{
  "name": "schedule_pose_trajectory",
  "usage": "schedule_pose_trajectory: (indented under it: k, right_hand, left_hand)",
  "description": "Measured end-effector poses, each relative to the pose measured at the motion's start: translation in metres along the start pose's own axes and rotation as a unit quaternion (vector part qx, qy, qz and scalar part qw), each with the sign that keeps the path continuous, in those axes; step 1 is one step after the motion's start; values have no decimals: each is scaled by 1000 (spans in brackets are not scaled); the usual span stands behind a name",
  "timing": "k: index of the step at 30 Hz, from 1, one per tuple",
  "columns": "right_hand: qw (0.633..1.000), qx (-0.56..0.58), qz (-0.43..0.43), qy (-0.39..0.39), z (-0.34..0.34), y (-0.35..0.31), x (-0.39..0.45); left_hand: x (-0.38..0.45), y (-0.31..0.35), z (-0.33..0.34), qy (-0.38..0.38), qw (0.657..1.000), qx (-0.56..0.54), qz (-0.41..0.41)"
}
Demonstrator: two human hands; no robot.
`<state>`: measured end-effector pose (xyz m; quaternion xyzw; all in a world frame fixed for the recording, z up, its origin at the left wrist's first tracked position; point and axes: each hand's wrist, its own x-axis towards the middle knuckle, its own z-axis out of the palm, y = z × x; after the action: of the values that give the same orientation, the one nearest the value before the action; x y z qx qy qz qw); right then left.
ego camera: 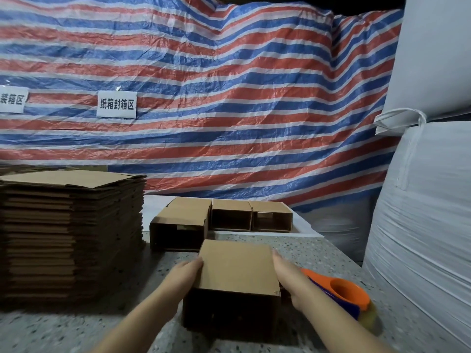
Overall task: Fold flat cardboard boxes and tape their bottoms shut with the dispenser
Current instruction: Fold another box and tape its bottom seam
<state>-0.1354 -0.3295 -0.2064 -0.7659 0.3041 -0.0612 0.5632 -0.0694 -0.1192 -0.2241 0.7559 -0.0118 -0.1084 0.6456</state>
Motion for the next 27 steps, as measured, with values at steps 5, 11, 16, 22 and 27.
schedule_pose_trajectory:
  k: [5,11,16,22,27]
  right_hand:
    - [997,58,-12,-46,-2,22,-5]
    - [994,71,-76,-25,8,10,1]
    - [985,106,-135,35,3,-33,51]
    - [986,125,-107,40,9,-65,129]
    - [989,127,-65,24,32,-73,195]
  left_hand:
    - [-5,-12,-8,101,993,32,61]
    - [0,-2,10,53,984,64,156]
    - [53,27,17,8,964,126,233]
    - [138,50,24,1,882,377,283]
    - [197,47,26,54,776,538,325]
